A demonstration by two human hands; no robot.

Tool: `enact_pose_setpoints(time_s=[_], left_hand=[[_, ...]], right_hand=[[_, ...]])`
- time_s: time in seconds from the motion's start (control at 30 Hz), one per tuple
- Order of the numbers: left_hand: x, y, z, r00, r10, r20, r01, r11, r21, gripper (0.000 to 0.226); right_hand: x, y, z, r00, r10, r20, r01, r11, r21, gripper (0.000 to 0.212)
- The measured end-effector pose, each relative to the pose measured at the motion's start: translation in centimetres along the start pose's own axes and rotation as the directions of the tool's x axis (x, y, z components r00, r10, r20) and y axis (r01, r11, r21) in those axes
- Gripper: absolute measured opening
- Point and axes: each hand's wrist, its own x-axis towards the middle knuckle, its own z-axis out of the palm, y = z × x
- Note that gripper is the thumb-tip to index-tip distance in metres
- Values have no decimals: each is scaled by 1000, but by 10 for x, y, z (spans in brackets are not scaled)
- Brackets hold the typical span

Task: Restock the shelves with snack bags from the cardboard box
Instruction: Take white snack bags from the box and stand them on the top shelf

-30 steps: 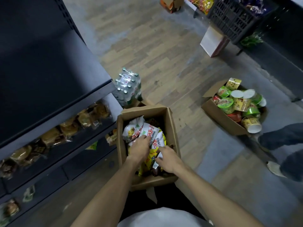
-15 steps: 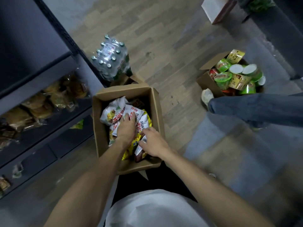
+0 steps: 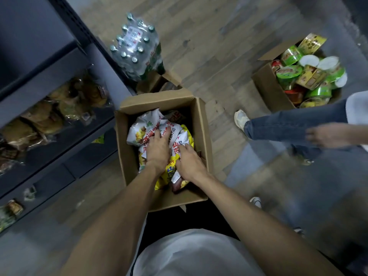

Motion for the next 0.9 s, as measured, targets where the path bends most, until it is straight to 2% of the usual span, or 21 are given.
enact_pose_setpoints(time_s=[0.2,0.33,0.4,0.47,0.53,0.63,0.73,0.8,0.9], left_hand=[[5,-9,-17,999,38,-33,-40,996,-82,78],[-8,-25,-41,987,122,-109,-133,986,-99,76],[-18,-32,-50,983,126,-132,-140,984,-107,74],[-30,-36,-58,982,114,-151,-132,985,-114,74],[-43,-40,-64,978,82,-190,-107,986,-125,74],[-59,-40,-70,957,38,-286,-94,978,-185,73],[-68,-35,-73,943,-5,-334,-79,968,-239,73],[-71,-35,-74,947,-25,-321,-64,963,-263,74],[-71,-42,-73,953,-61,-298,-35,951,-307,72]], right_hand=[[18,-7,6,998,55,-11,-55,998,-5,56],[30,-11,10,996,51,-69,-54,998,-39,42],[36,-11,11,993,42,-108,-55,992,-116,31],[43,-12,10,989,48,-141,-83,964,-254,30],[48,-14,9,983,30,-182,-103,907,-408,39],[58,-21,19,976,42,-215,-146,855,-498,52],[67,-29,42,969,148,-199,-230,836,-498,64],[69,-31,47,957,228,-179,-285,854,-435,61],[71,-26,45,953,267,-145,-303,856,-419,53]])
